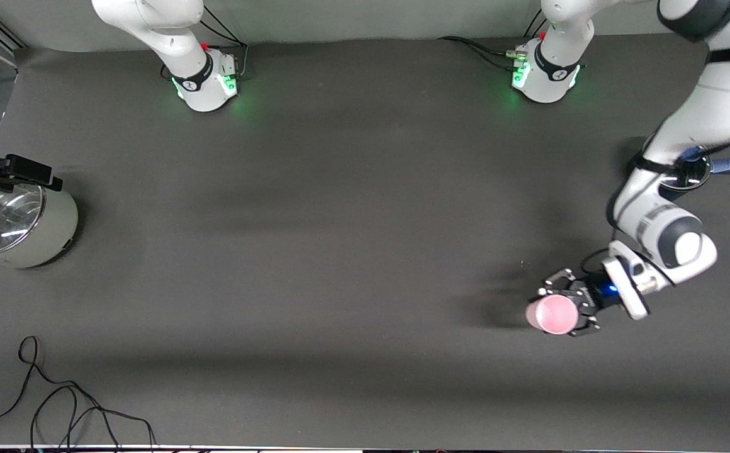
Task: Transfer pink cup from left to right arm
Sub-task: 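Lift the pink cup with the left gripper toward the table middle, then hold the cup at the middle while the right gripper reaches it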
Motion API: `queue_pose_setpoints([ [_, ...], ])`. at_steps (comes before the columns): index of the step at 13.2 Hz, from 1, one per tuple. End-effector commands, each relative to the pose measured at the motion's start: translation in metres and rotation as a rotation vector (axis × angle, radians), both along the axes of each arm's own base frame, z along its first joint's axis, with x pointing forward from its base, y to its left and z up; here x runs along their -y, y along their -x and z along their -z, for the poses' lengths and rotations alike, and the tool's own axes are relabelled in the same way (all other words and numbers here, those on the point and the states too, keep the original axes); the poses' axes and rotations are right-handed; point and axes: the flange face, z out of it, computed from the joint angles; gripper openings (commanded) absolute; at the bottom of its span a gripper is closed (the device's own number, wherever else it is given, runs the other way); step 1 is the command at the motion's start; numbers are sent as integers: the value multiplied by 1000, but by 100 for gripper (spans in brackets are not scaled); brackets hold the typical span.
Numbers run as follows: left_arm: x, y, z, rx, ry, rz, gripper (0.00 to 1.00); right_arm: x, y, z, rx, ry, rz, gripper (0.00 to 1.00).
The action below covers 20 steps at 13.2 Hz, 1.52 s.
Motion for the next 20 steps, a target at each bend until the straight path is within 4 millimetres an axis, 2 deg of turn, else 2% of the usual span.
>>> queue_pose_setpoints([
  [1,53,52,-11,30,-27,-27,19,-17,4,-23,6,-85,168,100],
  [3,98,73,-23,29,-22,-24,19,-41,2,-34,-9,-152,315,100],
  [5,145,87,-46,-3,-39,-56,19,-86,-2,-49,-4,-153,382,100],
  [6,169,96,-56,-31,-44,-72,19,-108,-5,-47,-13,-149,400,100],
  [7,185,102,-63,-41,-52,-70,20,-132,-10,-45,-12,-149,422,100],
  [9,206,110,-78,-58,-58,-85,20,-175,-20,-43,-2,-154,467,100],
  [10,218,112,-91,-63,-57,-104,20,-199,-26,-40,-2,-151,507,100],
  [11,229,118,-97,-69,-79,-104,20,-229,-30,-37,0,-151,544,100],
  [13,238,122,-102,-65,-89,-96,20,-283,-37,-24,-4,-155,645,100],
  [17,249,120,-110,-52,-85,-87,20,-367,-38,0,36,-185,815,100],
  [20,251,120,-112,-50,-82,-85,20,-440,-31,29,93,-174,805,100],
])
